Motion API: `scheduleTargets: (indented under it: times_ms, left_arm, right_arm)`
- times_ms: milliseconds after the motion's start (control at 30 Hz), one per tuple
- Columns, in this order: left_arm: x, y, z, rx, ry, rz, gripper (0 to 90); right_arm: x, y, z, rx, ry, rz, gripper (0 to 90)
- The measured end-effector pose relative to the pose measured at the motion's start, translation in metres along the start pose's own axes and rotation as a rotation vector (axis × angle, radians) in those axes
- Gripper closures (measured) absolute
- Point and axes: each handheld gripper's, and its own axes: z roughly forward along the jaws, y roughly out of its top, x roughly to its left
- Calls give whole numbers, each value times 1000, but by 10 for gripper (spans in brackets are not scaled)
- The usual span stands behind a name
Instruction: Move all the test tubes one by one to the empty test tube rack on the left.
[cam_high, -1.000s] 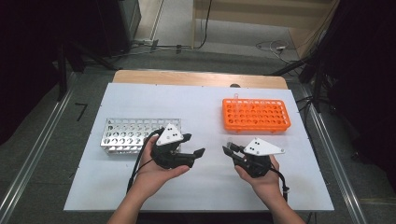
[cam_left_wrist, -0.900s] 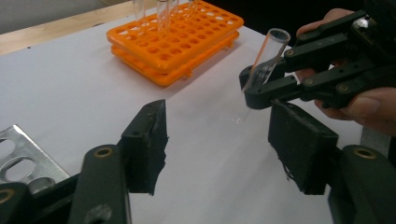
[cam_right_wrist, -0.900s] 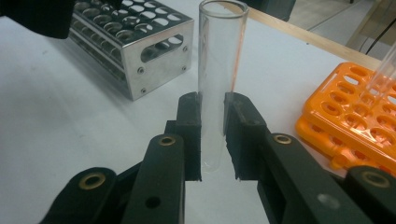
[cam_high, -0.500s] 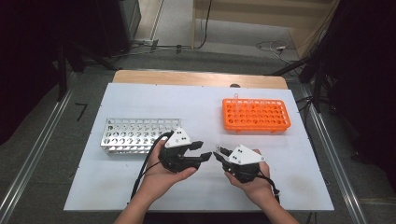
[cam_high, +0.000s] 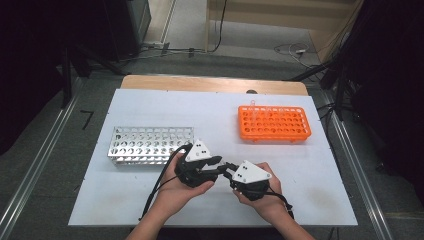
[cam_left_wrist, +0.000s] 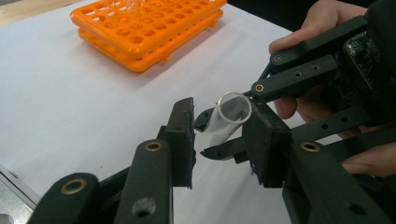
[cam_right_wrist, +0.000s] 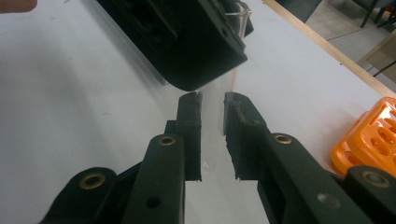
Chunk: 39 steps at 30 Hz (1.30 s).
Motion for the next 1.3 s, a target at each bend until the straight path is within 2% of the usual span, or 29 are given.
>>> scheduleTargets:
  times_ms: [233, 400, 567, 633, 767, 833, 933, 967, 1000, 1033, 1133, 1300]
  left_arm:
    - [-3, 0, 1, 0, 6, 21, 740]
    - [-3, 0, 1, -2, 20, 29, 756]
    - [-3, 0, 0, -10, 17, 23, 761]
    - [-1, 0, -3, -27, 35, 11, 763]
    - [3, 1, -6, -40, 34, -8, 763]
    - [5, 2, -9, -39, 40, -8, 763]
    - [8, 3, -12, -44, 49, -9, 763]
    - [10, 4, -13, -46, 51, -10, 763]
    - [11, 4, -14, -44, 56, -8, 763]
    - [13, 5, -16, -46, 60, -9, 763]
    - [19, 7, -20, -51, 71, -15, 763]
    - [29, 10, -27, -58, 92, -25, 764]
  right_arm:
    - [2, 1, 0, 0, 10, -12, 739]
    - [1, 0, 1, -1, 12, -12, 739]
    - [0, 0, 0, -10, 32, 22, 723]
    - [-3, 0, -1, -18, 47, 42, 602]
    - [-10, -3, -5, -50, 82, 91, 359]
    - [-16, -6, -9, -68, 117, 139, 272]
    - [-26, -12, -16, -85, 136, 178, 158]
    - [-26, -12, -16, -85, 136, 178, 158]
    - [-33, -16, -22, -91, 147, 203, 103]
    - [-33, -16, -22, -91, 147, 203, 103]
    - [-49, -27, -33, -106, 180, 256, 0]
    - [-61, -39, -45, -108, 147, 280, 0]
